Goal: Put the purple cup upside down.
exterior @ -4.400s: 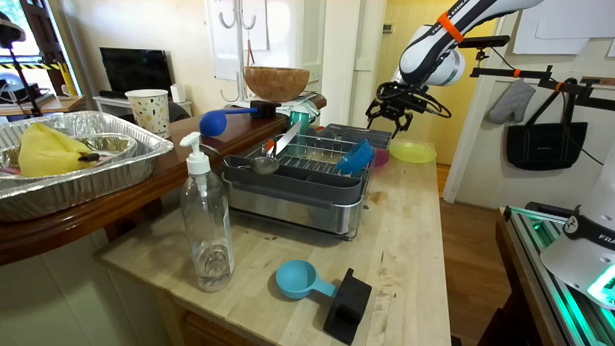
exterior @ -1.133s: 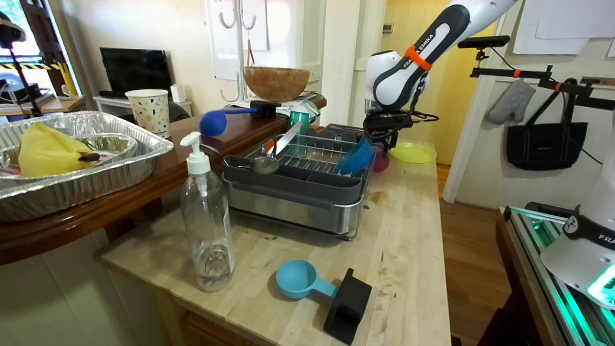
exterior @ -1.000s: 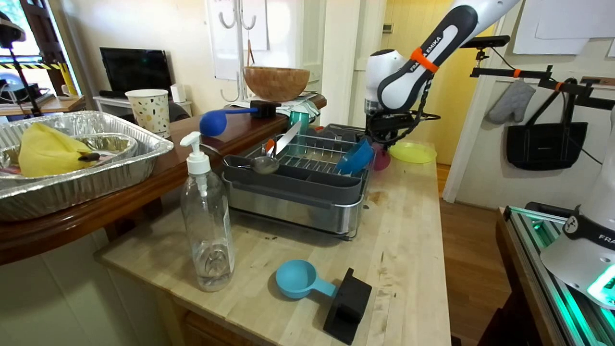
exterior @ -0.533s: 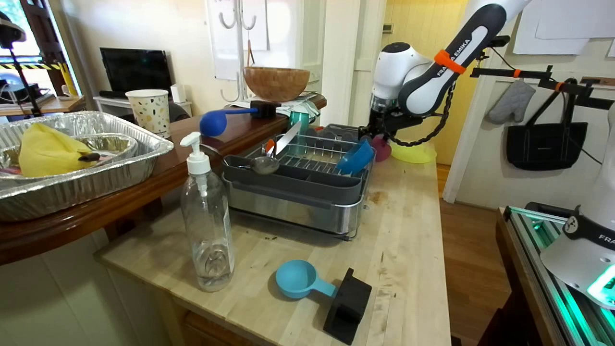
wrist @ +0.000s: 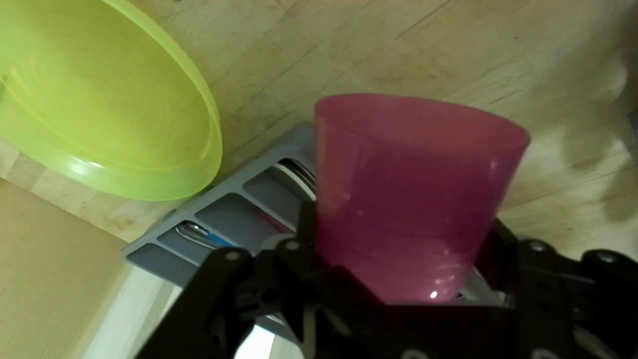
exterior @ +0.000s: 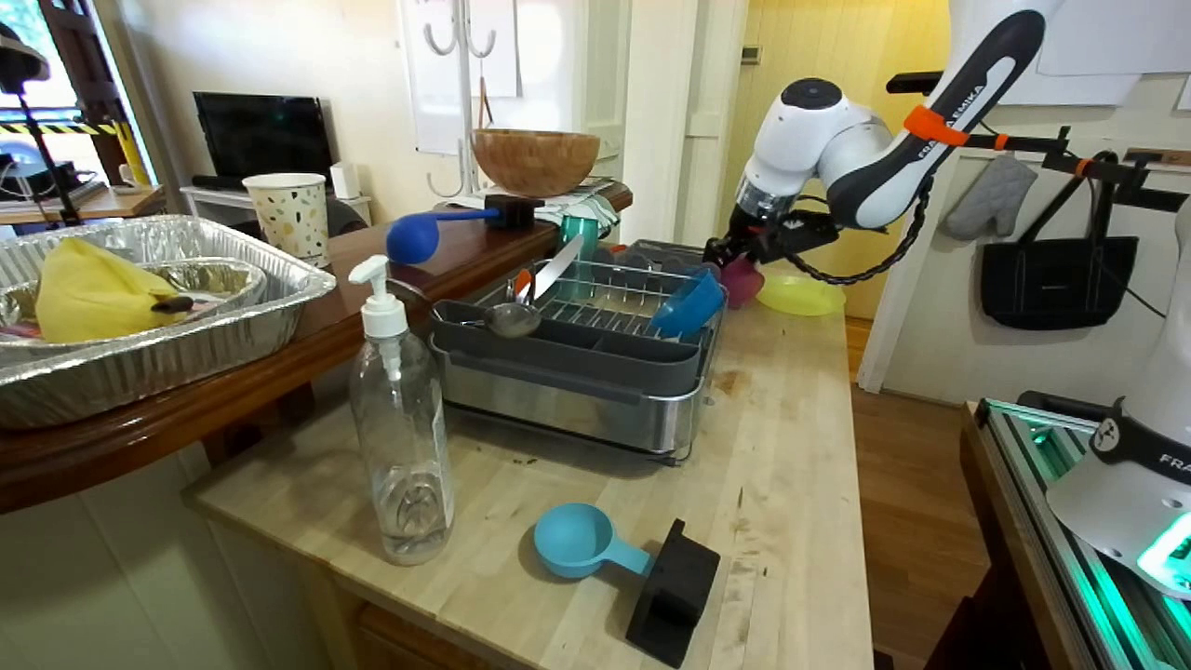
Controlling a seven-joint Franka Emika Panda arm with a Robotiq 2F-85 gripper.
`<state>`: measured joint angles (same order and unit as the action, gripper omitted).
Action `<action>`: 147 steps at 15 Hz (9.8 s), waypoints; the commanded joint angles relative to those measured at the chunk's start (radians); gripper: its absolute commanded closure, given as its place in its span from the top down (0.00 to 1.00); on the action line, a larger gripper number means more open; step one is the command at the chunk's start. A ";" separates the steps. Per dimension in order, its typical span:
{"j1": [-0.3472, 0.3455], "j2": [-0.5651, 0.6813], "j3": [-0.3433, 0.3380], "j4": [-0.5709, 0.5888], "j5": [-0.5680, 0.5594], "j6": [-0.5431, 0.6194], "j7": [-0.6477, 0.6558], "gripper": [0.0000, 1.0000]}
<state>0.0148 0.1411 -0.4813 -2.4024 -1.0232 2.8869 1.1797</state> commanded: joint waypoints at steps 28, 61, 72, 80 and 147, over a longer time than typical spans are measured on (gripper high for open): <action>0.029 -0.080 0.004 -0.014 -0.735 -0.123 0.521 0.48; -0.189 0.073 0.336 -0.086 -1.501 -0.482 1.428 0.48; -0.216 0.163 0.394 -0.087 -1.504 -0.674 1.511 0.48; -0.215 0.169 0.411 -0.089 -1.503 -0.698 1.539 0.99; -0.367 -0.449 0.113 -0.261 -0.845 0.233 0.598 1.00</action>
